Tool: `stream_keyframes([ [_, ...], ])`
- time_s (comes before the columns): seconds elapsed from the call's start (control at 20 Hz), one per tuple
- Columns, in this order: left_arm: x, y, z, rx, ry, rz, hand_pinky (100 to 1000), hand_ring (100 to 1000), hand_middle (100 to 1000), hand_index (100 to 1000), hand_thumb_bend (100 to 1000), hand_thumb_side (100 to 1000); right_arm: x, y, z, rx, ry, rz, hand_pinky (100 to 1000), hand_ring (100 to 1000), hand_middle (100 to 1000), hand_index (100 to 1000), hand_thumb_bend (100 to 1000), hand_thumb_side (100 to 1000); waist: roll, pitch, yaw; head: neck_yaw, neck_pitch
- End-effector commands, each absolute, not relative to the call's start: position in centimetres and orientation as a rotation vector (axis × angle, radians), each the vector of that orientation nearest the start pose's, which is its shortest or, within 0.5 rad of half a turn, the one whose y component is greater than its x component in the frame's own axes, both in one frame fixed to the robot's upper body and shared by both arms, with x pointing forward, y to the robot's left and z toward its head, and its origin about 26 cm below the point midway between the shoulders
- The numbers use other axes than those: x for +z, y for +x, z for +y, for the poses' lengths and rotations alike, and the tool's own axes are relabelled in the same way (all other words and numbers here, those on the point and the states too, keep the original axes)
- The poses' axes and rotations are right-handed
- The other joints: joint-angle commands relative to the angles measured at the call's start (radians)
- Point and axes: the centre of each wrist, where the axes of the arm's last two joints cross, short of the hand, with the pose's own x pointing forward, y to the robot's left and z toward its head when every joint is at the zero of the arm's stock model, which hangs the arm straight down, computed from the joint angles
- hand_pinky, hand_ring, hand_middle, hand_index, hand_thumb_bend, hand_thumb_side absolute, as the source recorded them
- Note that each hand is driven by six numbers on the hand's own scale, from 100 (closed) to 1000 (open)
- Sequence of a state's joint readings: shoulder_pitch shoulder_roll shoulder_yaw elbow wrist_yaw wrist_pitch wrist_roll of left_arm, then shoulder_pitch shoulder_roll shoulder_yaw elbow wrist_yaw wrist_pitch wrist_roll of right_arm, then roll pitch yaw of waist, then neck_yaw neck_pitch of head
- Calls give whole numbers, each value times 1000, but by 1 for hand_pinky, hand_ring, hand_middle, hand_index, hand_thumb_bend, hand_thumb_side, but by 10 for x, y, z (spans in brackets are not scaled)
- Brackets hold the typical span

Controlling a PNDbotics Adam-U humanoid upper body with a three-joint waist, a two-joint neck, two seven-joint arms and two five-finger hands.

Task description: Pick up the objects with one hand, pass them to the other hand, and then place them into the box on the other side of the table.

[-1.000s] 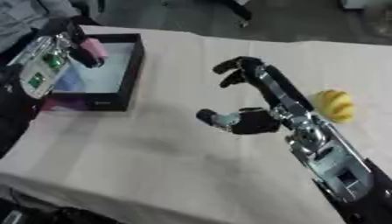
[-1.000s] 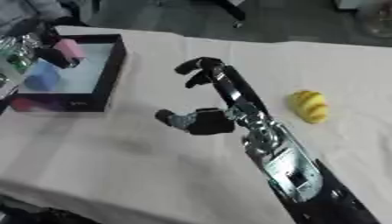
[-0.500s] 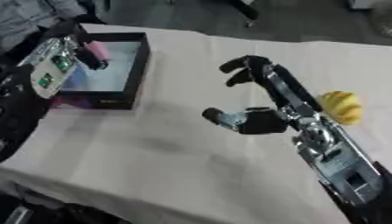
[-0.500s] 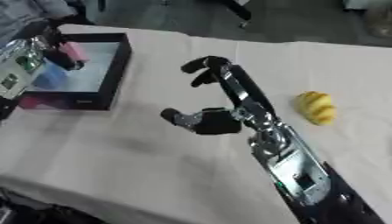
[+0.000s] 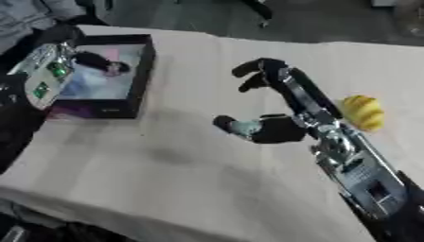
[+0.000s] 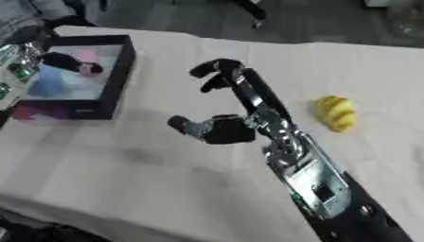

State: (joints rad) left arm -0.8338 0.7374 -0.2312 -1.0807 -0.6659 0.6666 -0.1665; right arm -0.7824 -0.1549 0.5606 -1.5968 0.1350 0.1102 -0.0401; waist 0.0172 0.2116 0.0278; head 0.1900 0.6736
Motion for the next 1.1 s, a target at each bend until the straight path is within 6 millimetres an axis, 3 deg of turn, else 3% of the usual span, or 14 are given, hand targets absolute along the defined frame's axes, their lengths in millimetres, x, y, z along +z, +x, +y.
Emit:
stream_keyframes([
  [0.05,250,436,373,-614,1324,-978,879,807,747,870,1000,513,212,343,-55,950,121,-2183,779,649,693,731,612,228,1,-4,1,-5,-10],
  [0.15,252,435,372,-608,1329,-987,868,795,731,855,1000,524,212,343,-55,947,121,-2183,779,649,692,731,611,225,0,-5,1,-6,-11],
  [0.2,254,435,371,-598,1337,-999,860,787,720,845,903,525,212,343,-55,944,119,-2185,780,649,693,731,610,224,0,-6,1,-8,-11],
  [0.25,257,434,370,-586,1344,-1014,860,787,720,845,903,525,213,343,-56,940,116,-2187,780,649,693,731,610,224,0,-6,1,-11,-11],
  [0.3,260,433,367,-577,1346,-1042,824,756,689,820,651,505,214,344,-58,931,106,-2193,781,652,695,732,610,222,0,-7,2,-19,-9],
  [0.4,267,429,360,-575,1344,-1125,791,720,666,804,584,489,219,347,-65,901,65,-2211,784,660,701,735,609,223,-1,-9,1,-40,-5],
  [0.6,275,417,350,-583,1335,-1277,761,685,676,804,529,490,233,355,-81,878,-54,-2227,797,696,736,751,617,246,-5,-11,-2,-68,-1],
  [0.85,277,401,338,-569,1284,-1464,725,681,680,819,495,535,239,375,-115,925,-269,-2114,817,758,814,795,648,336,-9,-11,-2,-102,2],
  [0.9,276,397,337,-557,1273,-1497,715,673,670,841,490,545,241,378,-122,933,-305,-2088,819,765,824,804,562,363,-10,-11,-1,-106,1],
  [0.95,276,393,335,-539,1263,-1521,701,660,653,845,483,554,245,381,-130,939,-339,-2064,820,766,825,807,657,354,-10,-10,-1,-108,-1],
  [1.1,271,381,331,-487,1232,-1574,686,646,637,828,477,559,259,388,-156,937,-428,-1993,822,771,826,811,660,360,-12,-8,-4,-118,-6],
])
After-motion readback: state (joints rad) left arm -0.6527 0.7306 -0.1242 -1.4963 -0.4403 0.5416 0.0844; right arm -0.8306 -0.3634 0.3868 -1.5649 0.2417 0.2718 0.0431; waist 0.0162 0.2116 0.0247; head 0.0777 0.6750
